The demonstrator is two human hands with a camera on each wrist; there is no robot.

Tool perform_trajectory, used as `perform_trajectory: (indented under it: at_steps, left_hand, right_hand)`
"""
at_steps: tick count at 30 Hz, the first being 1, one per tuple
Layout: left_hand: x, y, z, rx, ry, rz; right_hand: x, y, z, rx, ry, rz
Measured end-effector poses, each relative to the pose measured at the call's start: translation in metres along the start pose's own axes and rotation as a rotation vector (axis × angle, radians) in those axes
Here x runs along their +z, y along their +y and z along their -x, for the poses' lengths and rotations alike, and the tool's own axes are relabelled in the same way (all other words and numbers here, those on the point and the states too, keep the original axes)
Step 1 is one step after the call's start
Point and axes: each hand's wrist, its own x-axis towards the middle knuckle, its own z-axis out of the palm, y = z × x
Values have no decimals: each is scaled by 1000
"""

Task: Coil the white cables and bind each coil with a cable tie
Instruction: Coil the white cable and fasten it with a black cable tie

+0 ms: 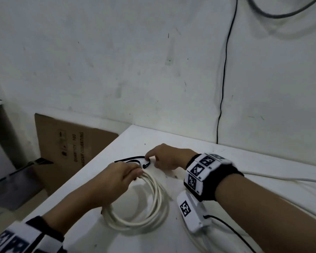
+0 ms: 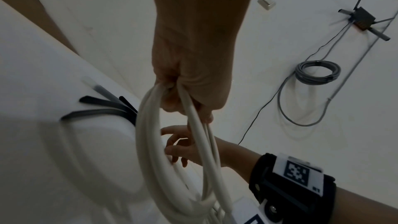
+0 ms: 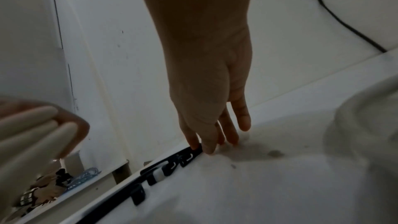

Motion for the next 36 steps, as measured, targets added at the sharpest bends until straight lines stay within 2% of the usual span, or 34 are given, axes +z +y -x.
perform_trajectory:
  at_steps: [5, 8, 10, 15, 19, 23, 28, 32, 36]
  left_hand:
    - [-4, -1, -9, -27, -21, -9]
    - [-5, 9, -8, -15, -31, -4]
    - [-5, 19, -7, 2, -17, 17]
    - [2, 60, -5, 59, 35, 144]
    - [18, 110, -1, 134, 4, 274]
    - [45, 160, 2, 241, -23, 316]
    - [83, 214, 4, 311, -65, 343]
    - [106, 245, 7, 325, -96, 400]
    - [123, 265, 10, 367, -56, 379]
  right_hand:
    - [0, 4, -3, -66, 82, -16]
    - [-7, 10, 15, -101, 89, 5]
    - [-17, 15, 36, -101, 147, -58]
    - [-51, 23, 119, -5, 379, -385]
    - [-61, 25, 197, 20, 465, -460]
    - [-53, 27, 256, 67, 510, -459]
    - [-35, 33, 323, 83, 687, -529]
    - [-18, 44, 364, 219, 855, -731]
    - [-6, 50, 391, 283, 863, -916]
